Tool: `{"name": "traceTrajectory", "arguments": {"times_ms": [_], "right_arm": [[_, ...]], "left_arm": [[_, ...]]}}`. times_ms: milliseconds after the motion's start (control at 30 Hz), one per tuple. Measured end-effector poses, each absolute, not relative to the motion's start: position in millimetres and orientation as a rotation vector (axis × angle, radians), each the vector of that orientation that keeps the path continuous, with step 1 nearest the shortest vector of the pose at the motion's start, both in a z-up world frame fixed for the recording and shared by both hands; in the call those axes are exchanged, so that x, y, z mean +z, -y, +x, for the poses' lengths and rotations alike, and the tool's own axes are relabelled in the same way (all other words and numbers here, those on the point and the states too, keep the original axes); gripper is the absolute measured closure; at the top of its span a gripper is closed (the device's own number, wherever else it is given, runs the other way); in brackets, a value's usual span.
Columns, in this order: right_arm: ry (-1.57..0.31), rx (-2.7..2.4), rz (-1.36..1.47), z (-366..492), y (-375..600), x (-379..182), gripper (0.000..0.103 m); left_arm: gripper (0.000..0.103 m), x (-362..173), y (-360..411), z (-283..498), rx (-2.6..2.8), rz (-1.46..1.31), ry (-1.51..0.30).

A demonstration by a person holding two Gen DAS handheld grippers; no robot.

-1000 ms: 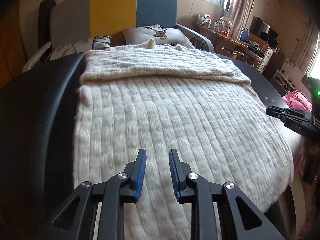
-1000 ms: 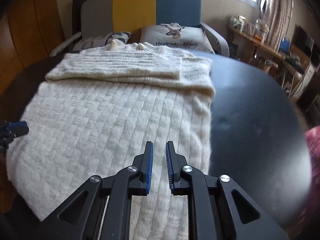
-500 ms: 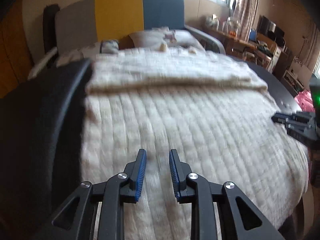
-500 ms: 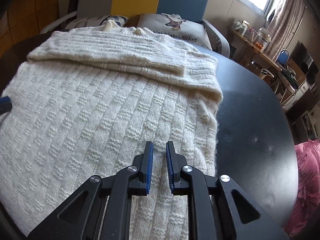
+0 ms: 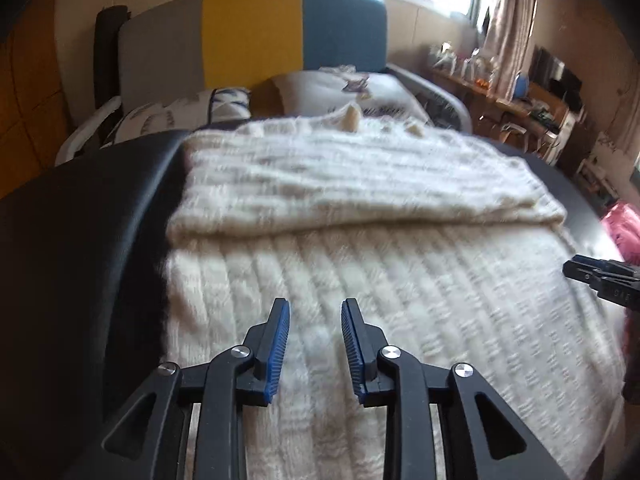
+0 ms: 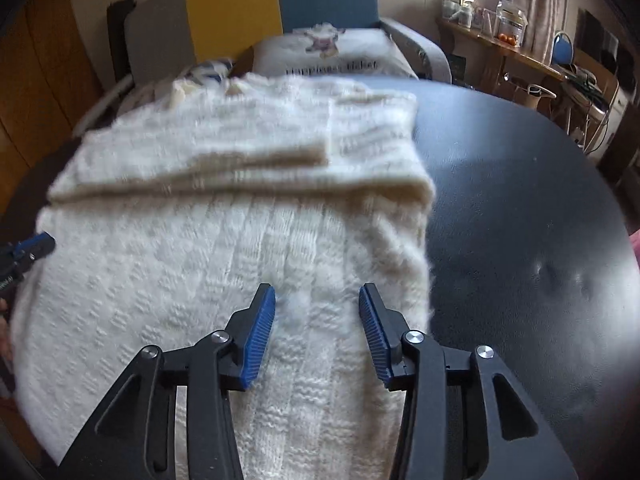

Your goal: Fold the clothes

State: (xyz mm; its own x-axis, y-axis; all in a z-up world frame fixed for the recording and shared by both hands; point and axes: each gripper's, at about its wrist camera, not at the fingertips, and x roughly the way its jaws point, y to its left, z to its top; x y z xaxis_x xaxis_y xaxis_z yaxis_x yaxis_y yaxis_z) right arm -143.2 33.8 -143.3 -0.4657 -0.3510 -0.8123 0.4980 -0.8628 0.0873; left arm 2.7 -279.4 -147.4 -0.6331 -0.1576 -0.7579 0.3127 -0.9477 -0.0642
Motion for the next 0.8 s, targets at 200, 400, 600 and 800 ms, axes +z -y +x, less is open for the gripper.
{"name": "traceTrajectory", "arguments": {"times_ms": [200, 400, 600, 800], "right_arm": [[-0.125, -2.280, 1.187, -172, -33, -133, 0.057], [-0.112, -2.322, 1.298, -201, -47, -158, 0.060], [-0.093, -2.332, 1.205, -198, -44, -142, 0.060], [-0.121, -2.371, 1.280, -230, -37, -158, 0.062]], "left_arm": [[0.076, -156, 290, -26, -2.573, 1.234, -0.207], [0.076, -163, 296, -27, -2.581, 1.242, -0.236], [0.076, -156, 300, -32, -2.606, 1.216, -0.223], [0.075, -164, 304, -39, -2.566, 1.270, -0.204]]}}
